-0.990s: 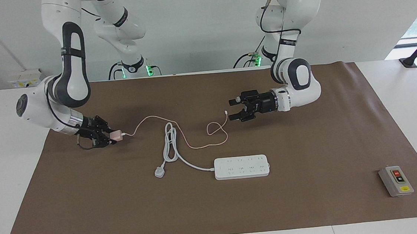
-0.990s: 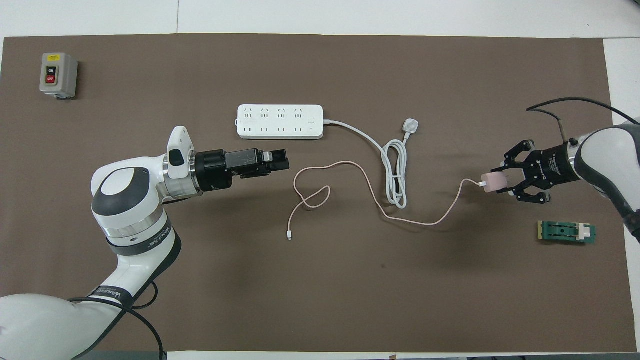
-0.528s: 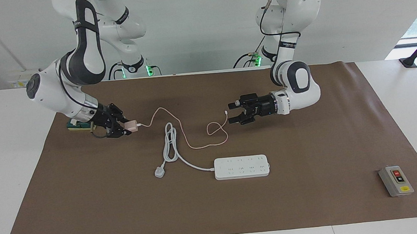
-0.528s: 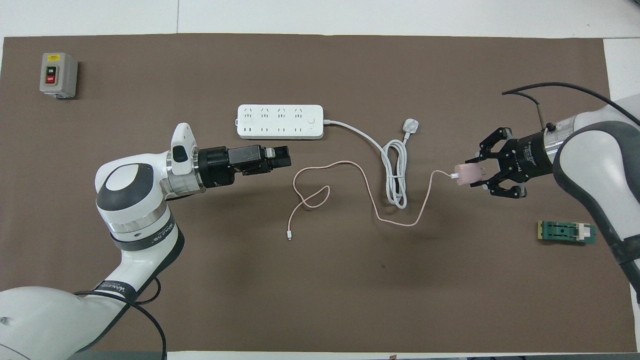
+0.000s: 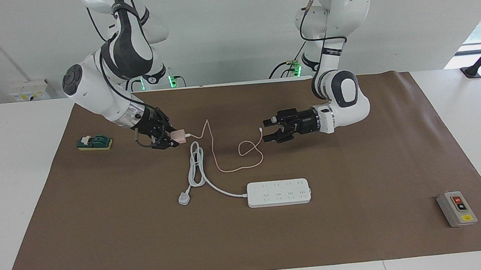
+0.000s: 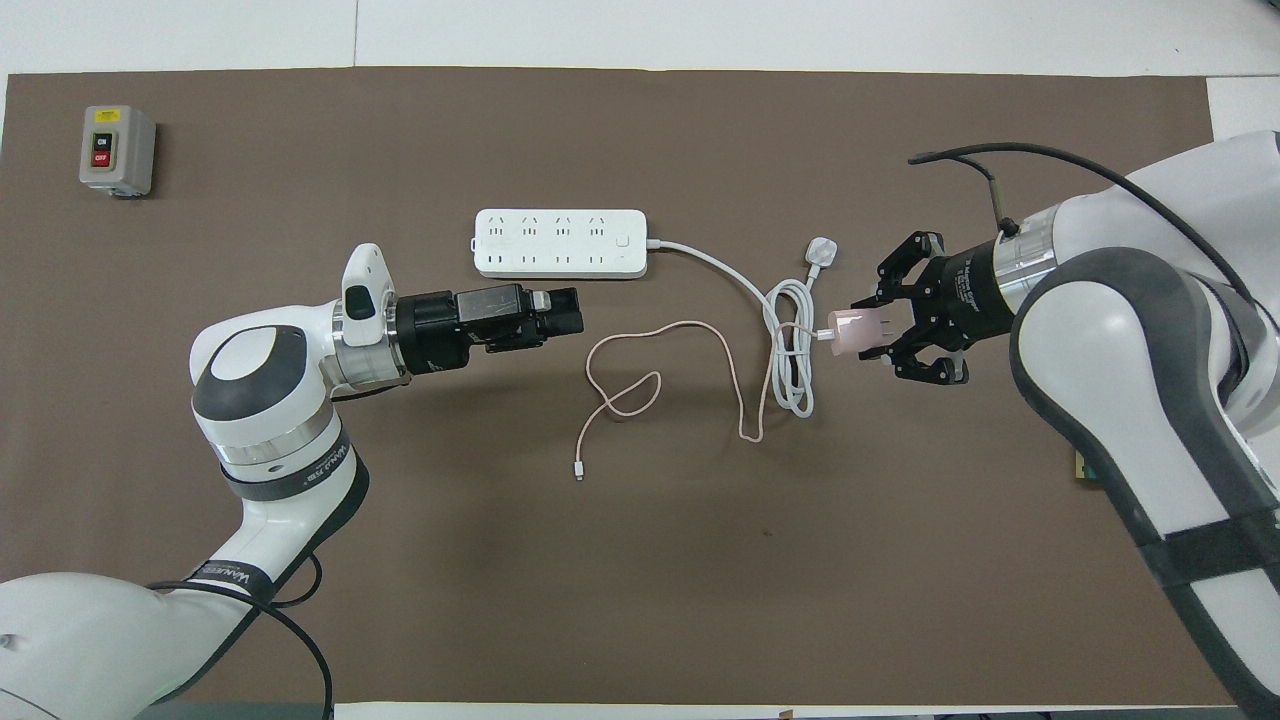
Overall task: Plug charger into power strip
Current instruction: 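Carry the pink charger with the right gripper toward the held power strip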
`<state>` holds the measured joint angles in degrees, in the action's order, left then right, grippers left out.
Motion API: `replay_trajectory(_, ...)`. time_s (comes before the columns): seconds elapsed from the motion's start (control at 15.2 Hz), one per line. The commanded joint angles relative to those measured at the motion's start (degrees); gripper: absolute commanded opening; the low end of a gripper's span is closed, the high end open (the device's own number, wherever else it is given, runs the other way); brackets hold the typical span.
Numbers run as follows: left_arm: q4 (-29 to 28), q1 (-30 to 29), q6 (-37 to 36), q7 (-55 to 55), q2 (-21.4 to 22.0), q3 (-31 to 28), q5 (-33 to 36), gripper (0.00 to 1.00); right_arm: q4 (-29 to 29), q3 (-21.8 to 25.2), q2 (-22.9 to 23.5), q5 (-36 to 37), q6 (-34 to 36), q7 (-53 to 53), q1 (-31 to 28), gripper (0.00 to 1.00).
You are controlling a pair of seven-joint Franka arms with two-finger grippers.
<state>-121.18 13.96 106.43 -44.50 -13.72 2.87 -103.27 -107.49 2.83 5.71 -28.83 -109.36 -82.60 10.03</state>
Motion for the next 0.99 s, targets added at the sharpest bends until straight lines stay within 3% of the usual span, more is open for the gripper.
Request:
replay_trajectory(0.0, 1.82, 1.41, 1.41, 1.17, -0.69, -0.49, -1.06, 0.97, 2.82, 0.16, 1.67, -1.31, -2.68, -5.09, 2.53, 0.00)
replay_trajectory(0.46, 3.58, 3.09, 3.35, 0.73, -1.39, -0.49, -1.06, 0.97, 2.03, 0.16, 2.55, -1.67, -12.35, -12.49, 11.41, 0.00)
replay_trajectory(0.92, 5.78, 5.02, 4.57, -0.32, -3.33, -0.49, -2.29, 0.98, 3.78, 0.16, 3.69, -3.77, -16.49, -18.47, 15.89, 0.00)
